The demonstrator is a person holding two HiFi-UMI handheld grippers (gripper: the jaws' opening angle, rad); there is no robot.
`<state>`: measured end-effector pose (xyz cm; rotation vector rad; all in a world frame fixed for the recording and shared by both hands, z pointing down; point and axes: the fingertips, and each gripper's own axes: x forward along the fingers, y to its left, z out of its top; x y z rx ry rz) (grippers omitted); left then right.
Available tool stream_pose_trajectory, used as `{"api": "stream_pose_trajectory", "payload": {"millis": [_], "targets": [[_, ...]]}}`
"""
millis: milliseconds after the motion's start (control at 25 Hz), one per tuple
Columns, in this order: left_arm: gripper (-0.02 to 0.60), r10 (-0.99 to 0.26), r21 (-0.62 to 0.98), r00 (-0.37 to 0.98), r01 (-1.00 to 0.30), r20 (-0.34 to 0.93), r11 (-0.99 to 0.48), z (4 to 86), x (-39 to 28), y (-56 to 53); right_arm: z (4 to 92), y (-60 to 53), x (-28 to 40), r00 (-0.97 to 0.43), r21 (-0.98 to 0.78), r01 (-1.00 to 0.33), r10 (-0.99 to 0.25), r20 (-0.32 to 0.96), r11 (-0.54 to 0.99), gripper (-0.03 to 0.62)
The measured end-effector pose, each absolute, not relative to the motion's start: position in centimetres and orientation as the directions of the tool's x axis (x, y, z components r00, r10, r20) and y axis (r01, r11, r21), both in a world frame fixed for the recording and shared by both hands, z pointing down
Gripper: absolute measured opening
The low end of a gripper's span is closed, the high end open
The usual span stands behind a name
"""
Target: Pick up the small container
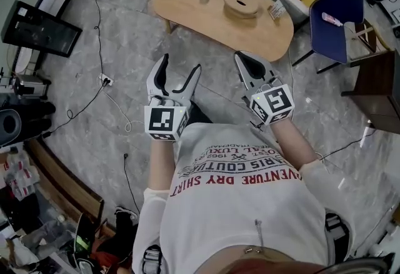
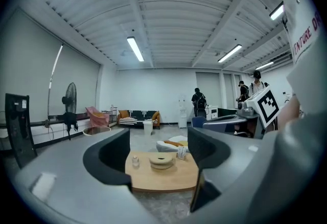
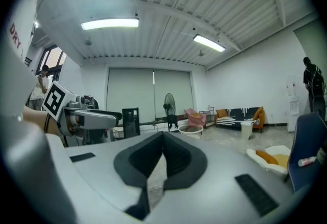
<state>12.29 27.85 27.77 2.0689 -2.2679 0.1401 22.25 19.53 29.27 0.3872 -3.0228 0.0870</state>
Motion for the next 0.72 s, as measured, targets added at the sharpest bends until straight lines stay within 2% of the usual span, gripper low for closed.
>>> {"api": "stream_pose_trajectory", "payload": {"millis": [400, 720], "targets": [[0.342, -0.988, 0.018, 0.074, -0.997, 0.139, -0.072, 28.2, -5.5, 21.8, 29.6, 14.9, 6.2, -0.905, -0.05, -0.409, -0.397, 0.154, 0.911, -0.004], [0.342, -0.964, 0.034, 0.185, -0.983, 0.188, -0.182, 31.0, -12.1, 15.0, 31.3, 9.3, -0.3, -0.846, -0.075, -0.516, -0.493, 0.205, 0.853, -0.004]]}}
